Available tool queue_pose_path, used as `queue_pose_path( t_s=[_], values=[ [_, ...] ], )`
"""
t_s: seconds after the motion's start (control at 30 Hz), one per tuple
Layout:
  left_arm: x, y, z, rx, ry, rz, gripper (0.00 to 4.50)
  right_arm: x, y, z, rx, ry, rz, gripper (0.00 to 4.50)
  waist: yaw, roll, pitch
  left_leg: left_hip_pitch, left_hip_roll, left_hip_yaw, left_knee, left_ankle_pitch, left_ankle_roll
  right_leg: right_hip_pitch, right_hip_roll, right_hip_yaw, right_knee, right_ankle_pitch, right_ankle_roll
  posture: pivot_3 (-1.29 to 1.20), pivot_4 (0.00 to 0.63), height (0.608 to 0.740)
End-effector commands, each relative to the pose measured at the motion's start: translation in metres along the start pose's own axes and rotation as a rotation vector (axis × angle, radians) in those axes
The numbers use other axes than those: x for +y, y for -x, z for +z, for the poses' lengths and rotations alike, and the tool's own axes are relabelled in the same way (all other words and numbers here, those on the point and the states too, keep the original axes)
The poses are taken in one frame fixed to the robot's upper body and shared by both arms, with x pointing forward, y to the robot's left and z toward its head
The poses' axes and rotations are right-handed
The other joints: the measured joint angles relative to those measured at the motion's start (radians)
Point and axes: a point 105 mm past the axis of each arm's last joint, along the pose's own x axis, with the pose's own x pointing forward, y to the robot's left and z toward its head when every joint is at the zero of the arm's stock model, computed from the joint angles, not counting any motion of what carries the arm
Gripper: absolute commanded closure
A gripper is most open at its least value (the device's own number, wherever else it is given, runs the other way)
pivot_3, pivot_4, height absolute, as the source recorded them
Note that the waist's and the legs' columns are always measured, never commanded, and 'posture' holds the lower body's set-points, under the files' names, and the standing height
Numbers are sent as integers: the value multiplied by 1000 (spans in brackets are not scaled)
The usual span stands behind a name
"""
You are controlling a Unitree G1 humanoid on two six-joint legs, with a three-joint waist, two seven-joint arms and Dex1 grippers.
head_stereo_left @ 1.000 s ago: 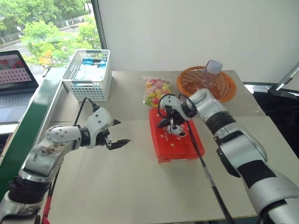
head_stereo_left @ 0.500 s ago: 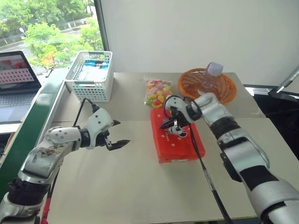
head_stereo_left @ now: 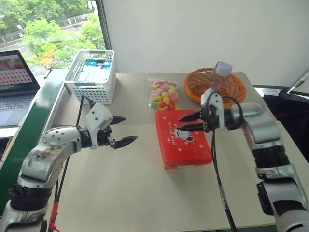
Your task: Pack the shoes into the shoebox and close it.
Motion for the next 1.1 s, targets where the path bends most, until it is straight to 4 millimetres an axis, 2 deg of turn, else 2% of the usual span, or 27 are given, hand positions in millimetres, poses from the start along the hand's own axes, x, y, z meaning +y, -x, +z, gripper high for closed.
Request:
queue_pose_path(
  t_s=[0.03,0.13,0.27,0.47,0.63,0.67,0.73,0.8,0.87,0.97,1.1],
  values=[
    [-5,6,8,-43,-29,12,0,-7,32,8,-15,32,-143,1057,-1,0,0,0,0,0,0,0,0,0,0,0,0,0,0,0,150,740],
    [-9,8,2,-33,-25,28,0,-8,51,0,-34,-32,-224,27,-2,0,0,0,0,0,0,0,0,0,0,0,0,0,0,0,150,740],
    [-17,13,-8,-21,12,45,0,-3,77,-12,-117,-164,-328,27,-1,0,0,1,0,0,0,0,0,1,0,1,-1,0,0,0,150,740],
    [-14,21,-19,-65,101,146,0,4,102,-51,-127,-304,-468,27,1,-1,0,3,0,0,0,0,0,3,0,1,-1,0,0,0,150,740],
    [-13,22,-45,-67,199,274,0,17,121,-116,-20,-438,-615,27,-1,-1,0,12,0,0,0,0,0,13,0,2,-3,-1,1,0,150,740],
    [-13,23,-49,-64,202,289,0,19,122,-121,-17,-441,-632,27,-1,-1,0,15,0,1,0,-1,1,16,0,2,-5,-1,1,0,150,740],
    [-5,24,-68,-71,229,406,0,25,123,-150,25,-463,-740,27,-1,0,0,15,0,1,0,-1,1,15,-1,2,-4,-4,-2,0,150,740],
    [1,25,-83,-68,240,494,0,28,119,-162,-5,-459,-831,27,-3,0,-1,17,0,1,0,-1,1,17,0,3,-4,-7,1,0,150,740],
    [-1,24,-93,-76,292,524,0,30,112,-164,-62,-482,-867,27,-7,0,-1,18,0,1,1,0,0,16,0,4,-4,-6,0,0,150,740],
    [-21,17,-115,-22,282,516,0,36,98,-162,-133,-487,-860,27,-11,0,-1,18,0,2,0,-1,-1,16,0,5,-4,-5,0,0,150,740],
    [-34,12,-129,-12,300,538,0,46,73,-162,-169,-495,-825,27,-5,0,-1,18,0,2,0,-1,-1,15,0,6,-4,-5,0,0,150,740]
  ],
)
